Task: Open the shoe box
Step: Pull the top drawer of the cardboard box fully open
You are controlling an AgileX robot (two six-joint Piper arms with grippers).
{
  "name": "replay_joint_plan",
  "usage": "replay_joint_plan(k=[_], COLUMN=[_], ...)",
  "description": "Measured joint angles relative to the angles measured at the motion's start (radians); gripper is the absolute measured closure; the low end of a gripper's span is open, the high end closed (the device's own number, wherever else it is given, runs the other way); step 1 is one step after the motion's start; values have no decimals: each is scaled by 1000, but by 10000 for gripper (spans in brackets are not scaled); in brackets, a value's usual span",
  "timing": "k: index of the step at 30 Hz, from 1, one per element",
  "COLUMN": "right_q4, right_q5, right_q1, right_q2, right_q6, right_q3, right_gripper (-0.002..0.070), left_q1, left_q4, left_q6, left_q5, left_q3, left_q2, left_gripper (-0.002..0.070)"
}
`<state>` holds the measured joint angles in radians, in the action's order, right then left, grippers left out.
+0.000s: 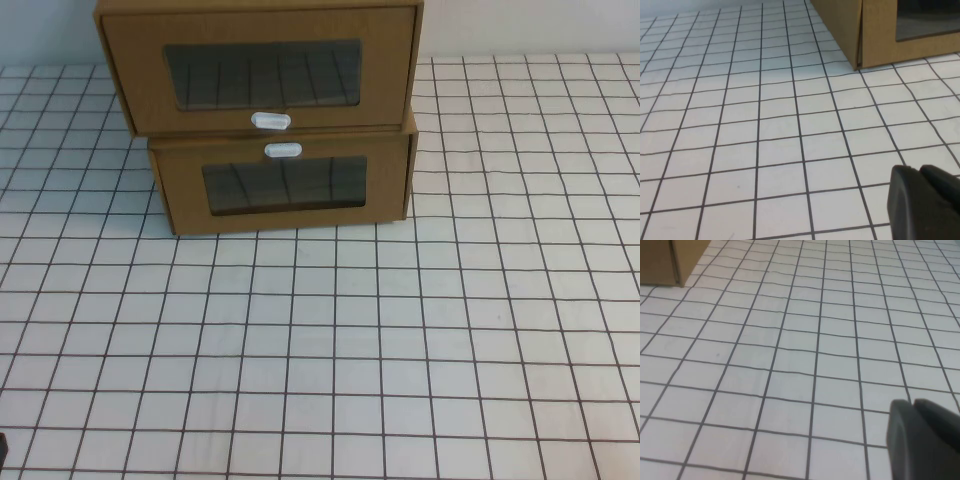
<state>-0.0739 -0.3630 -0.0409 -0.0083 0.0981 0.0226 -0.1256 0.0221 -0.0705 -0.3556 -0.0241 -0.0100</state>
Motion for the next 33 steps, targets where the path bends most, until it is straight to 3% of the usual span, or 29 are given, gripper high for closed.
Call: replay_joint_plan(k=[33], right_q4=[0], right_q5=[0], right_q1=[0], right_q2=[0], right_q6=[0], right_q3=[0], right_gripper=[689], left_q1=[0], left_q4=[-2], left_q6=[82], left_q5=[23], left_q3=[-1], left_q2=[-2], left_gripper=[677])
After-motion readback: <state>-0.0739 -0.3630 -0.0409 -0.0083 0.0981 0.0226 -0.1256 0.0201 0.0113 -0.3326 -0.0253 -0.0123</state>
